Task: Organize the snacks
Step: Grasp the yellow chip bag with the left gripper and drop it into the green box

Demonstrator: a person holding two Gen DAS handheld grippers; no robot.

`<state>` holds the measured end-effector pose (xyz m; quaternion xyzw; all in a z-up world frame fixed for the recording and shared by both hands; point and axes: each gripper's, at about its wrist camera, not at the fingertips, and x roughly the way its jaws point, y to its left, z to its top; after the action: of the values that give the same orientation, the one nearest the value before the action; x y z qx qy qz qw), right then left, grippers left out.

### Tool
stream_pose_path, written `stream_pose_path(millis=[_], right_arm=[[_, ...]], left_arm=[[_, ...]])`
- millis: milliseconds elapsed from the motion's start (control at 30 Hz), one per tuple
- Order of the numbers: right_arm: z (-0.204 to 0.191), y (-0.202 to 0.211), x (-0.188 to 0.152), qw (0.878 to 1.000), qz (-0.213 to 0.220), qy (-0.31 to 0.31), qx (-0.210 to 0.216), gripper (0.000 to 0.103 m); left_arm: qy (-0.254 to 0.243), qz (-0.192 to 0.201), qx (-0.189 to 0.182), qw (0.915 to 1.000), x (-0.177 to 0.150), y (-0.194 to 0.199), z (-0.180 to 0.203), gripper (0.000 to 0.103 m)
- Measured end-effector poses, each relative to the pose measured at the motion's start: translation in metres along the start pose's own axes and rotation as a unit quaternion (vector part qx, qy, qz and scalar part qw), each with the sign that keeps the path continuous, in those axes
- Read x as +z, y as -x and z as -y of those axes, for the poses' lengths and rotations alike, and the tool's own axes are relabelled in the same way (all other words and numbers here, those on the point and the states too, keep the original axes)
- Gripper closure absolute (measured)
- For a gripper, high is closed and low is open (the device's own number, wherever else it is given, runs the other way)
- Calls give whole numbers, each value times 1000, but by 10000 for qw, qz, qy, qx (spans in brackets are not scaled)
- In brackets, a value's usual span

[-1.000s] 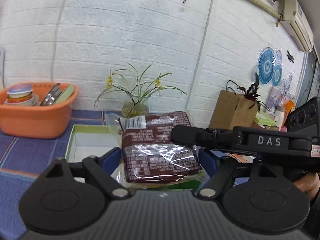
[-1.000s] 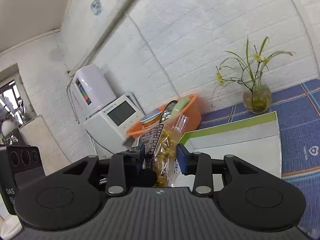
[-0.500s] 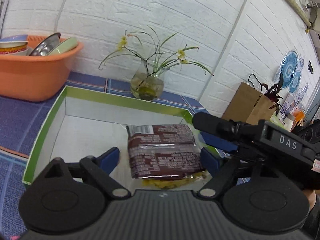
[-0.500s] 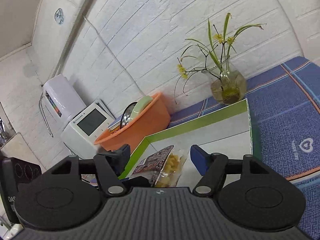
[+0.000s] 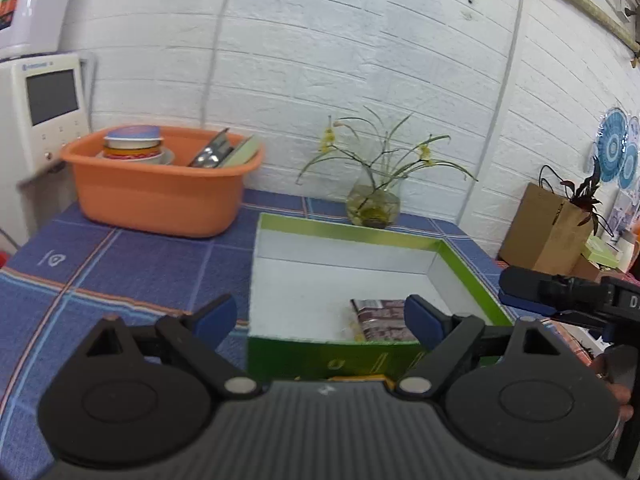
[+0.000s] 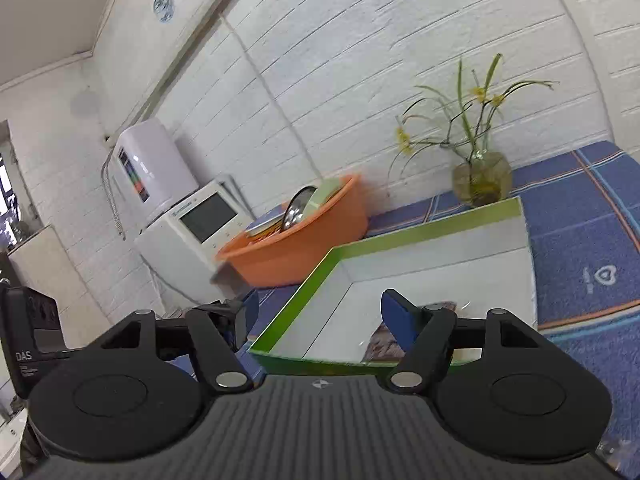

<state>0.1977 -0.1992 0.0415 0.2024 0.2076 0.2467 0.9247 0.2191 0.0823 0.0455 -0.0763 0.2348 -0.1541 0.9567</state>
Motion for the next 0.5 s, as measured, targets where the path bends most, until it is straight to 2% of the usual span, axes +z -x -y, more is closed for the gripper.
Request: stream_pose_path(millis=[133,267,333,400,433,500], right_arm=[[-30,-5,-22,9976,-651,120,194,0],[-50,-27,-42,9918,-1242,241,161,0],[-48,-40,-48,9873,-1577,-175,-31,0],[-40,-50,-56,9778,-1934,-804,0,0],[-37,-54,-58,9754,-1971,-987,49,0],[-36,-57,-62,9782,-1754,-1107,104,0]], left_arm=[[502,-130,100,9986,-37,32,-28,17],[384,-318,-17,9988,-64,39,-38,17],[275,-454,-134,9985,-69,34,-38,17],[283,-447,-338,9980,-73,28,-38,16],[330,-420,-401,9978,-74,26,-39,16],[409,-413,-542,9968,-77,19,-40,17]])
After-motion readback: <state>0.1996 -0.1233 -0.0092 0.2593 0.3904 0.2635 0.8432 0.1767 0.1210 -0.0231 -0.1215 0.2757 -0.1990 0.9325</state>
